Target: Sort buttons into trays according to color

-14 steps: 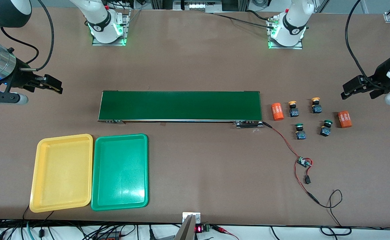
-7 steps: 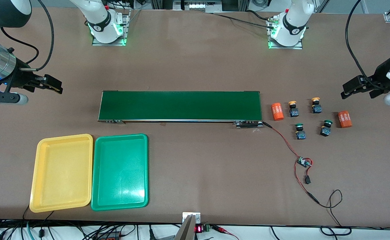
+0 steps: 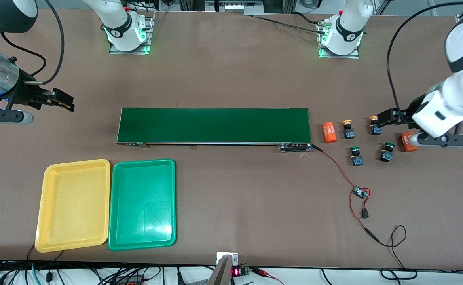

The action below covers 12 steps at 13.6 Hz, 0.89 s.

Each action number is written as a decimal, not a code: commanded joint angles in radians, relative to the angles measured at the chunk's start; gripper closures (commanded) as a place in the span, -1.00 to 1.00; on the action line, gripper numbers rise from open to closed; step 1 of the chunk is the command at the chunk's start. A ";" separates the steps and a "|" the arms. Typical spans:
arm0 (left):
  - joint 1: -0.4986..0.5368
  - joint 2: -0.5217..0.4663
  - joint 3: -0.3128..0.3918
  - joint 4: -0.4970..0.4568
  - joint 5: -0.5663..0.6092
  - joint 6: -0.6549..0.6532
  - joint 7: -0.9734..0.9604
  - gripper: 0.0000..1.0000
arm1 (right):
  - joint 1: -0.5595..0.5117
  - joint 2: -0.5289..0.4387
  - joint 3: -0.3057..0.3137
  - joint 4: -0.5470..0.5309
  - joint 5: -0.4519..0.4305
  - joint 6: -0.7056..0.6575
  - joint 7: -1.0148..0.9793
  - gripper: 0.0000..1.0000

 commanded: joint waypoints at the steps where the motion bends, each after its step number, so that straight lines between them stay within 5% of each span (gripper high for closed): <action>1: 0.006 0.037 0.002 0.019 0.016 -0.019 0.009 -1.00 | -0.005 -0.008 0.004 -0.008 -0.011 -0.001 -0.002 -1.00; 8: -0.028 0.150 0.004 -0.010 0.008 -0.007 0.010 -1.00 | -0.003 -0.004 0.006 -0.008 -0.011 -0.002 -0.004 -1.00; 12: -0.013 0.171 0.004 -0.111 0.007 0.091 0.012 -1.00 | 0.000 -0.004 0.006 -0.008 -0.012 -0.001 -0.004 -1.00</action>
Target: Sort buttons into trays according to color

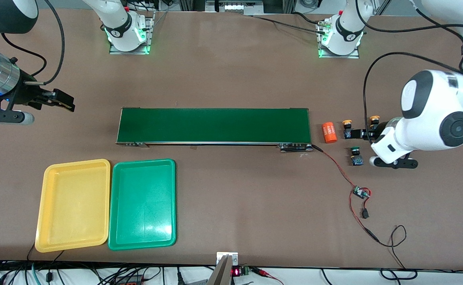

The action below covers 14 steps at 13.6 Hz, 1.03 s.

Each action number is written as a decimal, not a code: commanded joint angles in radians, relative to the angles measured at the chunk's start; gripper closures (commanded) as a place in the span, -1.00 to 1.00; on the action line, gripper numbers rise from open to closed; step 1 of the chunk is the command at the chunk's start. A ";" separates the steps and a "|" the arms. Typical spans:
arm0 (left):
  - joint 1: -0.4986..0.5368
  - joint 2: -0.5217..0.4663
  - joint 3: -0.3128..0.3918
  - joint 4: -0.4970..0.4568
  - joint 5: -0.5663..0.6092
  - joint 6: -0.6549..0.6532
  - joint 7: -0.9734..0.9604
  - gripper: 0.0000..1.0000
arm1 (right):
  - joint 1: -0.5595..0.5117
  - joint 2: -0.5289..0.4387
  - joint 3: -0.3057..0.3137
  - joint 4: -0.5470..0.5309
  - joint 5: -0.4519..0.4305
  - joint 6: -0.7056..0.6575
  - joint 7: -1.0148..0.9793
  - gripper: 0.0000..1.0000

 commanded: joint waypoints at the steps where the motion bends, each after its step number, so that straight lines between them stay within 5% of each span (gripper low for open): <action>1: 0.008 0.013 0.004 -0.062 0.007 0.057 0.011 -1.00 | -0.001 -0.006 0.004 -0.008 -0.012 -0.001 -0.004 -1.00; 7: 0.044 0.055 0.002 -0.137 0.007 0.185 0.010 -1.00 | -0.001 -0.006 0.005 -0.008 -0.012 -0.002 -0.004 -1.00; 11: 0.042 0.012 -0.013 -0.410 -0.086 0.418 0.010 -1.00 | 0.002 -0.006 0.005 -0.008 -0.012 -0.001 -0.002 -1.00; 14: 0.040 0.016 -0.039 -0.437 -0.096 0.448 -0.006 -1.00 | 0.002 -0.006 0.005 -0.008 -0.012 -0.001 -0.001 -1.00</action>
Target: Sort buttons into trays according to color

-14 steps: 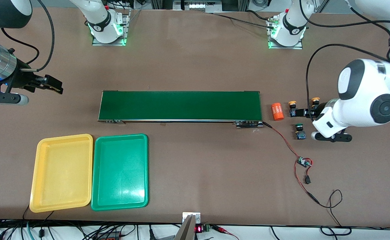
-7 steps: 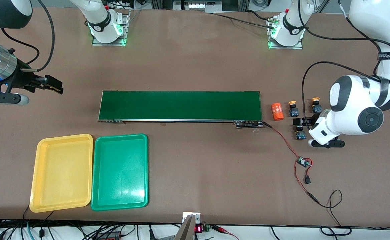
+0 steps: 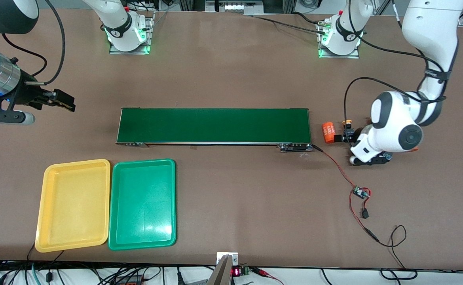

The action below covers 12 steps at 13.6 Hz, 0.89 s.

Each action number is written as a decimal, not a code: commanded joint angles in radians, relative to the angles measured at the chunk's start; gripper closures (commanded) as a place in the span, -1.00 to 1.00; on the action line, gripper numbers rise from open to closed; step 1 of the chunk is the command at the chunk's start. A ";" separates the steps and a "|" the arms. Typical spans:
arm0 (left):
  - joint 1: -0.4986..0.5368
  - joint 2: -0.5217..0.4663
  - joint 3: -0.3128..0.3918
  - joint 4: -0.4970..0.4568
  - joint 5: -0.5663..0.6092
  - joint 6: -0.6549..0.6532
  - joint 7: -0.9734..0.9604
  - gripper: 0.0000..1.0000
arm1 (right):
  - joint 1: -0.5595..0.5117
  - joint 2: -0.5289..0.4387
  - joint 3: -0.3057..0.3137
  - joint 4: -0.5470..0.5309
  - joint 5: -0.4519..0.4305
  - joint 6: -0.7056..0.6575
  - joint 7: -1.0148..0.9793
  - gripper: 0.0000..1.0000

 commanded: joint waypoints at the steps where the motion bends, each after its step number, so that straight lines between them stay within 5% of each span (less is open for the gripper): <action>1: -0.002 -0.049 -0.022 -0.044 -0.017 0.015 -0.007 -1.00 | 0.001 -0.007 0.005 -0.007 -0.012 -0.001 0.001 -1.00; 12: -0.040 -0.016 -0.053 -0.109 -0.015 0.131 -0.027 -0.95 | 0.003 -0.005 0.005 -0.006 -0.011 0.001 0.004 -1.00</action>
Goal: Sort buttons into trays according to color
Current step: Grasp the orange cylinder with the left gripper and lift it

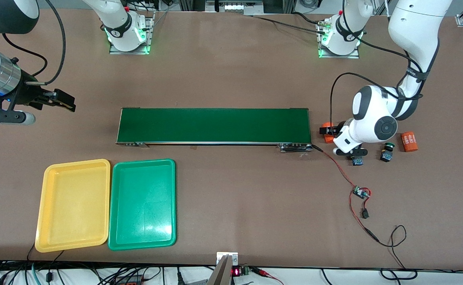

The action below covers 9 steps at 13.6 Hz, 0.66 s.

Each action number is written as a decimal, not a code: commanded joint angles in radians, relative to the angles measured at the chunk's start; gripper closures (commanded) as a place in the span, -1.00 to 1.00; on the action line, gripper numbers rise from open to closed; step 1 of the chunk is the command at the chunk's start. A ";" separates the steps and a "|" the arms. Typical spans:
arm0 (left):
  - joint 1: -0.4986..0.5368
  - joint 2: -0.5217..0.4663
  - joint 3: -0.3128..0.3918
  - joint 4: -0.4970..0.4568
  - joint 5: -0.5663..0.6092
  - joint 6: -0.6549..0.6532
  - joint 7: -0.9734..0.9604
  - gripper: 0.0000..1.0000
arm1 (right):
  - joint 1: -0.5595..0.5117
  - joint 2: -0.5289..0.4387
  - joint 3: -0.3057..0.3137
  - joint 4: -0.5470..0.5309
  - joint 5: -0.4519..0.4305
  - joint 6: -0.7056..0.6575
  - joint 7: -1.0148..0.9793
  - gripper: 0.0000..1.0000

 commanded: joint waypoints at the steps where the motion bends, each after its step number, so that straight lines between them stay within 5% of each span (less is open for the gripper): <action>1: -0.015 -0.008 -0.004 -0.008 -0.013 0.039 -0.006 -0.93 | 0.002 -0.005 0.005 -0.006 -0.011 0.002 0.005 -1.00; 9: -0.019 0.014 -0.002 -0.010 0.002 0.073 0.014 -0.37 | 0.003 -0.005 0.008 -0.007 -0.012 0.002 0.007 -1.00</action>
